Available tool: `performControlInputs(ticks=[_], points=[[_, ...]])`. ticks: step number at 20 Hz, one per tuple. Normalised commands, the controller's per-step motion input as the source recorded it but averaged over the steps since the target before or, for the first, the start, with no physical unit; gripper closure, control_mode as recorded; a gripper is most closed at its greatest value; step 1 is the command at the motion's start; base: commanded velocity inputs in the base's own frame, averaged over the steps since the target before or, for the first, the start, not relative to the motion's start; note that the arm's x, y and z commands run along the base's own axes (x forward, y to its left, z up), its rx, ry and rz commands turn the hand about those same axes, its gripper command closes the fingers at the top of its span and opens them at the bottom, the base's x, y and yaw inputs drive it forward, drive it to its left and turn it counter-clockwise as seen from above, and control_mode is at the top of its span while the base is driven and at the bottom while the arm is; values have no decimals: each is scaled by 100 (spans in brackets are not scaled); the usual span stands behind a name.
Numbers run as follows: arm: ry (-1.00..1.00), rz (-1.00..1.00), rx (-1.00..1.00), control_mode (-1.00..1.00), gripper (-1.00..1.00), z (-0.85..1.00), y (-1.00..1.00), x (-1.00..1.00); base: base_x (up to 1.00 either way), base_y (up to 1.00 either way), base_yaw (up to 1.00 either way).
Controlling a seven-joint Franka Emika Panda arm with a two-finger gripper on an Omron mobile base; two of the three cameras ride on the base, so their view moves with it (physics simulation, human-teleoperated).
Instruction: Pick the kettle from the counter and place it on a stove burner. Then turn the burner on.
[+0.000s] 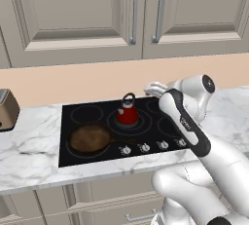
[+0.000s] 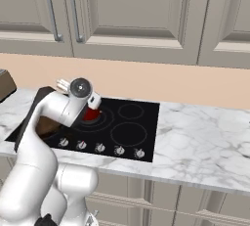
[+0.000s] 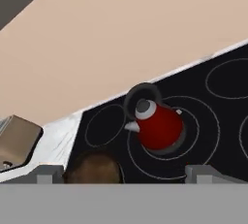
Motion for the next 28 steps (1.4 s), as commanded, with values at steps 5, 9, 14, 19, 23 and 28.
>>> performControlInputs(ticks=[5, 9, 14, 19, 23, 28], points=[[19, 13, -16, -100, -100, 0, -18, -53, 0, 0, 0], [17, 11, -13, -100, -100, 0, -32, -54, 0, 0, 0], [18, 10, -11, -100, -100, 0, -32, -42, 0, 0, 0], [14, 10, -14, -100, -100, 0, -10, -16, 0, 0, 0], [5, 5, -16, -100, -100, -10, 0, -7, 0, 0, 0], [0, 1, -10, -100, -100, -33, -1, -12, 0, 0, 0]])
